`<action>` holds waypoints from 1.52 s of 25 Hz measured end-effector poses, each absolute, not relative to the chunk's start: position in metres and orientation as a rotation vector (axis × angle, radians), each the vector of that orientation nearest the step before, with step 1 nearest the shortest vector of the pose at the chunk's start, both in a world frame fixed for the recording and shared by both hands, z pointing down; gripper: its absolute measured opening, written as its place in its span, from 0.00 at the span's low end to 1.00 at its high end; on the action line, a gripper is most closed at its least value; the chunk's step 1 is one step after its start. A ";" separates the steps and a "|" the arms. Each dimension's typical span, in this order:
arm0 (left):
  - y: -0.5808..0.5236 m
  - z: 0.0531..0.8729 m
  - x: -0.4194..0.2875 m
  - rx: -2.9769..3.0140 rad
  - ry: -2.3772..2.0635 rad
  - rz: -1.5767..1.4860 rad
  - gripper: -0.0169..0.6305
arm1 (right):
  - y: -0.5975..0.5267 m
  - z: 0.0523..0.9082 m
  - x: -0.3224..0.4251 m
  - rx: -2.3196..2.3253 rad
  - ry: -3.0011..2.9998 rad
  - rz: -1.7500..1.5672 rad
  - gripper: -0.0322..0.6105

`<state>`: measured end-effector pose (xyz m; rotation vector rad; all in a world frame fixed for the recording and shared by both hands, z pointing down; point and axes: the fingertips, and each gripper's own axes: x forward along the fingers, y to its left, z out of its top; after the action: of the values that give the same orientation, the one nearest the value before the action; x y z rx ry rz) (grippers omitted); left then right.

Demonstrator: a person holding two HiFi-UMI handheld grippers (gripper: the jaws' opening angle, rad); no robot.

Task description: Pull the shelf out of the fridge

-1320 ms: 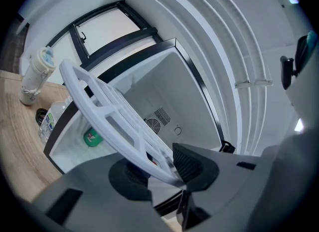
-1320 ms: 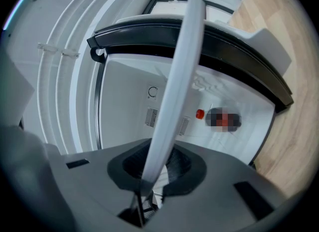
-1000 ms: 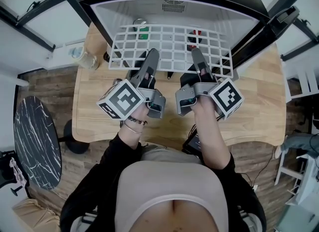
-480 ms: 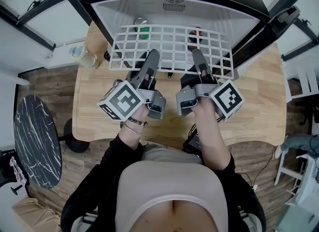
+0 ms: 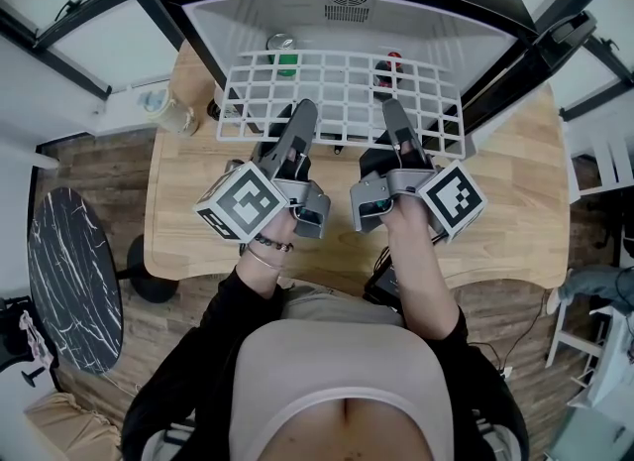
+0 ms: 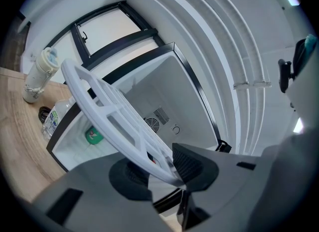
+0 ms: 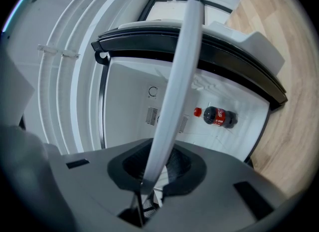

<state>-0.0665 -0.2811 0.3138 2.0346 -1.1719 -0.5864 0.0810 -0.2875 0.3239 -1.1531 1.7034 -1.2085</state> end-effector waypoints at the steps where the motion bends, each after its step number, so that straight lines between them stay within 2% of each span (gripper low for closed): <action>1: -0.281 0.314 -0.067 2.035 -1.173 -0.587 0.22 | -0.287 0.324 0.081 -1.153 1.703 -1.209 0.16; 38: -0.265 0.316 -0.069 2.031 -1.185 -0.568 0.22 | -0.271 0.324 0.079 -1.172 1.730 -1.201 0.16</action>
<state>-0.0688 -0.2649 0.3159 2.0313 -1.1851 -0.5685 0.0792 -0.2707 0.3244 -1.1720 1.7305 -1.2010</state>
